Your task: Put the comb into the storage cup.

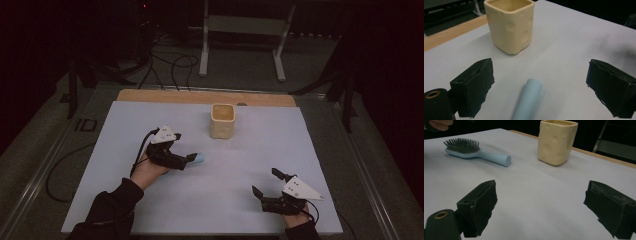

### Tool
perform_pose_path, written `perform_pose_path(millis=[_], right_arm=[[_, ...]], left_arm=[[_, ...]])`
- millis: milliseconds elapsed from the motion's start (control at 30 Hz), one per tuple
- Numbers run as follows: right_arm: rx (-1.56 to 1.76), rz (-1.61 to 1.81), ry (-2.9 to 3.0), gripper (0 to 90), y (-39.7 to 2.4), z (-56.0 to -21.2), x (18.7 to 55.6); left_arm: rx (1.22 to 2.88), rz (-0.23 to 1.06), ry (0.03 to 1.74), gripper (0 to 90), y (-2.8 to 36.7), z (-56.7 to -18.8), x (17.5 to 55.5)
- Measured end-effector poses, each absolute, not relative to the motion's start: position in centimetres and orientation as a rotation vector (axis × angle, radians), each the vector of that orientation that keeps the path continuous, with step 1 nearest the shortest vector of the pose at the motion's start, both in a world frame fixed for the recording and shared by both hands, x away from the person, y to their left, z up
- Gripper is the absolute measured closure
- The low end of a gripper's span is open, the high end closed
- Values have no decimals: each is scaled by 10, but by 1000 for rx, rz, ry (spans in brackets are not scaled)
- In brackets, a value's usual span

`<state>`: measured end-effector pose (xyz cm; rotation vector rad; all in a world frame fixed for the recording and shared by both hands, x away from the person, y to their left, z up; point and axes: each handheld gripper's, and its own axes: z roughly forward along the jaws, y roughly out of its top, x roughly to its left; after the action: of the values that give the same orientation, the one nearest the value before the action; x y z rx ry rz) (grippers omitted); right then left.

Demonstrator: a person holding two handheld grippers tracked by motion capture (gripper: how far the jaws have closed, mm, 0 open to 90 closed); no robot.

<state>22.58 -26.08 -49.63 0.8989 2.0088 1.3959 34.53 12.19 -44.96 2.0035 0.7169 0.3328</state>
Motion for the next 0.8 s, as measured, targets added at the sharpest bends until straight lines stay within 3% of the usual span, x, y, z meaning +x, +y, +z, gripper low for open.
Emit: perform_pose_path(millis=[500, 800], right_arm=[[888, 1412, 1999, 102, -261, -495, 226], [885, 1418, 2000, 102, -261, -494, 226]], left_arm=[[2102, 360, 792, 334, 97, -470, 366], [2144, 383, 839, 566, 91, -478, 372]])
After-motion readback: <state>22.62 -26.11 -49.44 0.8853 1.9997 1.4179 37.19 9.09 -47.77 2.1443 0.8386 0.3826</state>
